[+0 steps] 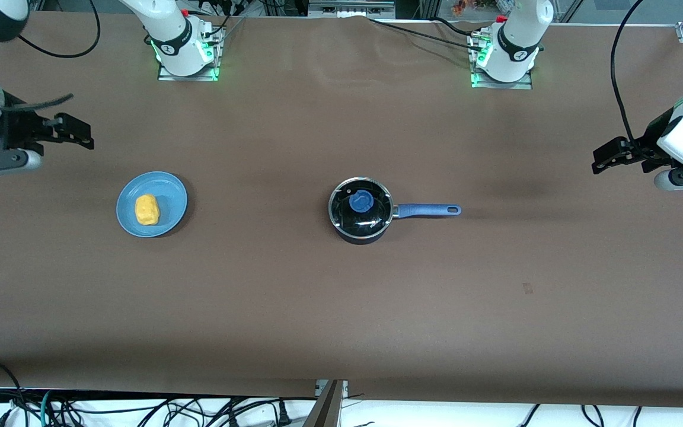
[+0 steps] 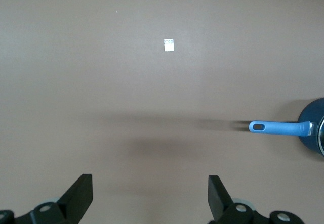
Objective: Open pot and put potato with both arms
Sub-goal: 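Move the right gripper to the potato while the left gripper reaches the lid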
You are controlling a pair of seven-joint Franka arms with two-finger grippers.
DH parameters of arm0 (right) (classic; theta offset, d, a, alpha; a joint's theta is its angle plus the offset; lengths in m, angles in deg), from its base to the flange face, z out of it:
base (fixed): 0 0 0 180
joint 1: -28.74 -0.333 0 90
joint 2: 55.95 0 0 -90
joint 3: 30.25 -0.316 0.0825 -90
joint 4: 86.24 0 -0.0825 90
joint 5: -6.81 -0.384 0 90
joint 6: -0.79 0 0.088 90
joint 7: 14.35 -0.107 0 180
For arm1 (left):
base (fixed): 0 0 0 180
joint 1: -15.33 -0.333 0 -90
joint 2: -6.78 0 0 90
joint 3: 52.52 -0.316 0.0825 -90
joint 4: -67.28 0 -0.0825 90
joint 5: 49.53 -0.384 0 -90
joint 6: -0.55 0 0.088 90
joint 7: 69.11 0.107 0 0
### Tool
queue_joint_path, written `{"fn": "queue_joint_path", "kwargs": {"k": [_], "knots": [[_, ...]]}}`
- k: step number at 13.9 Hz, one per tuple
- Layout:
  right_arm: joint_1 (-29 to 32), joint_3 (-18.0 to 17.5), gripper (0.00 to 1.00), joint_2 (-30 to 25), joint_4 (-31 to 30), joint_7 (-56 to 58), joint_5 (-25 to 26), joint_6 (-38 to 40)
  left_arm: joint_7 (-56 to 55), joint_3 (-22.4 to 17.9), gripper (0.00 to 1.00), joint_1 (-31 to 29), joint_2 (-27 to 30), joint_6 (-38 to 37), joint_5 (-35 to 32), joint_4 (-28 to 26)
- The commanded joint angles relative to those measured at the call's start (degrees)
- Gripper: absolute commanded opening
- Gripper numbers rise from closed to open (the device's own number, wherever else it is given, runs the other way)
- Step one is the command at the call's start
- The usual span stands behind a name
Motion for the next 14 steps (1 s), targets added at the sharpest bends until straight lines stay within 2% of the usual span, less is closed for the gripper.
{"fn": "queue_joint_path", "kwargs": {"k": [1, 6, 8, 12, 14], "knots": [[0.4, -0.6, 0.99, 2.4, 1.3, 0.9, 0.7, -3.0, -4.3, 1.9, 1.00, 0.4, -2.4, -0.9, -1.3, 1.5], [0.9, -0.5, 0.99, 8.6, 1.1, 0.7, 0.5, -6.6, -11.2, 4.9, 1.00, 0.4, -6.5, -0.4, -0.6, 1.5], [0.9, -0.5, 0.99, 10.0, 1.1, 0.7, 0.5, -7.2, -15.5, 8.1, 1.00, 0.5, -8.0, 0.0, -0.5, 1.5], [1.8, -0.4, 0.99, 13.3, 1.0, 0.6, 0.7, -9.8, -29.6, 16.7, 1.00, 1.8, -12.8, 7.7, 1.4, 1.6], [2.3, -0.4, 0.99, 16.6, 0.9, 0.4, 0.5, -12.5, -35.8, 17.5, 1.00, 7.2, -15.7, 13.5, 1.4, 1.6]]}}
